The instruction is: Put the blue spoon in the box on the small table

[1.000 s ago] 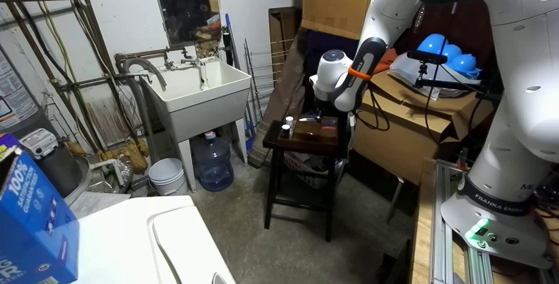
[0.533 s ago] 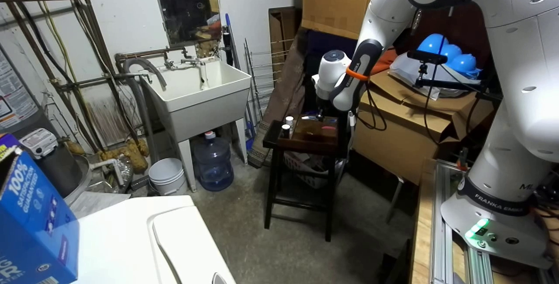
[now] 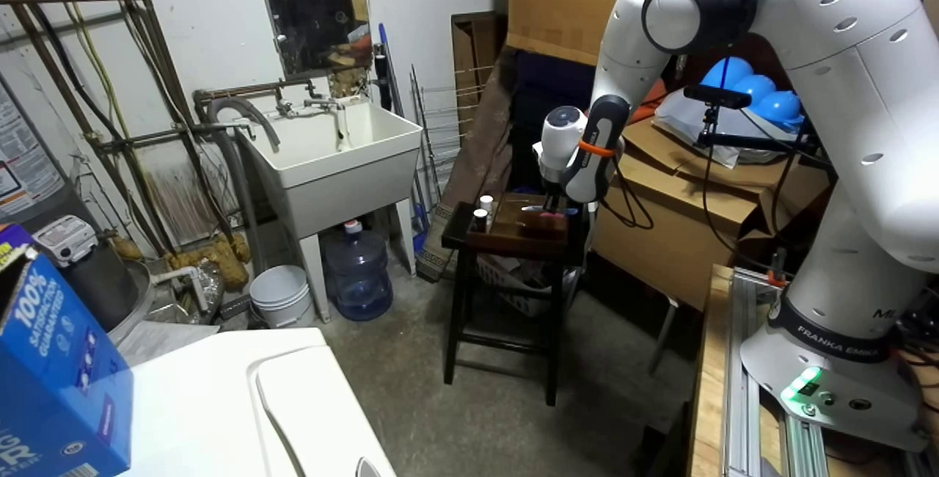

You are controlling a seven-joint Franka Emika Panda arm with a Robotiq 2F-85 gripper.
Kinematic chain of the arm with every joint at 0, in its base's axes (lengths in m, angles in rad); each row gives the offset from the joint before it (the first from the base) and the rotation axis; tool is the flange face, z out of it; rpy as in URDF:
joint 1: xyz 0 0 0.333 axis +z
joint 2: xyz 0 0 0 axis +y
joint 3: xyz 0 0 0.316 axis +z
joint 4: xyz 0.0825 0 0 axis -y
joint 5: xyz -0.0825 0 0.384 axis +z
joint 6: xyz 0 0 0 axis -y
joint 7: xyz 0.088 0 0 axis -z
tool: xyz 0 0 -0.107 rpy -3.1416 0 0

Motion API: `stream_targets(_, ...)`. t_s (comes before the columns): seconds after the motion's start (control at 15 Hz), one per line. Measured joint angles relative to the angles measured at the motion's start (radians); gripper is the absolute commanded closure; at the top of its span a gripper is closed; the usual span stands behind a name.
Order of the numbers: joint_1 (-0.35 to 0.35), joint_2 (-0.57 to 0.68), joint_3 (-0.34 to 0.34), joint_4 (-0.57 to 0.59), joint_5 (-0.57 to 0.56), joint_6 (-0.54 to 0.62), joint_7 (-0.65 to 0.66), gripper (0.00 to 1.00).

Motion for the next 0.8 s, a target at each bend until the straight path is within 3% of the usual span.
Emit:
stream_targets(0.33, -0.099, 0.089, 0.084, 0.078, 0.000, 0.100, -0.096, 0.96)
stream_targets(0.6, -0.220, 0.120, 0.187, 0.135, 0.000, 0.105, -0.183, 0.96)
stream_targets(0.8, -0.270, 0.152, 0.240, 0.176, 0.005, 0.105, -0.205, 0.96)
